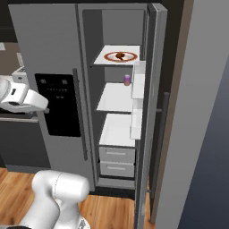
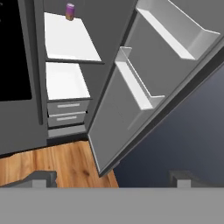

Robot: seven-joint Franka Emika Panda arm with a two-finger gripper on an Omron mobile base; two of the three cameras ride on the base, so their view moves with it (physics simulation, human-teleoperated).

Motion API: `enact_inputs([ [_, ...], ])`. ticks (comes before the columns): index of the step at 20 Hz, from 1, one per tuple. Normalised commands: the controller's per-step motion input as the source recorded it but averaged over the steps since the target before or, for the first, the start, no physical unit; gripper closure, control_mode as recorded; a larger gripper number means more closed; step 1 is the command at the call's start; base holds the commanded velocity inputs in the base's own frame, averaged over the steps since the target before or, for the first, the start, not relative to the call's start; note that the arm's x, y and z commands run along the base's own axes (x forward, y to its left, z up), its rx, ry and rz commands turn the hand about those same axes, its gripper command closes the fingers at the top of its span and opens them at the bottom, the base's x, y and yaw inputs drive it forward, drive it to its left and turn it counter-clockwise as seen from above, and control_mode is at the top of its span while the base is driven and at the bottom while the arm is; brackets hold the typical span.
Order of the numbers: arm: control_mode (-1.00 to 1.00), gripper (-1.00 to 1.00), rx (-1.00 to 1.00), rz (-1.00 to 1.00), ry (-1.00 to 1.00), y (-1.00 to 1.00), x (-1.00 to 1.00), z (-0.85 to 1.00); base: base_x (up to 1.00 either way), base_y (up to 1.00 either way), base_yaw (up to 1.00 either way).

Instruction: Retrieve the chicken drumstick from the fridge and place it on the saucepan with marinade on the stove.

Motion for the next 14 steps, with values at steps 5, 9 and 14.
enact_inputs([
  [5, -1.00, -1.00, 0.00, 0.00, 0.00, 0.00, 0.00, 0.00, 0.00, 0.00, 0.00],
  [9, -1.00, -1.00, 0.00, 0.00, 0.00, 0.04, 0.02, 0.00, 0.00, 0.00, 0.00],
  [14, -1.00, -1.00, 0.00, 0.00, 0.00, 0.04, 0.00, 0.00, 0.00, 0.00, 0.00],
])
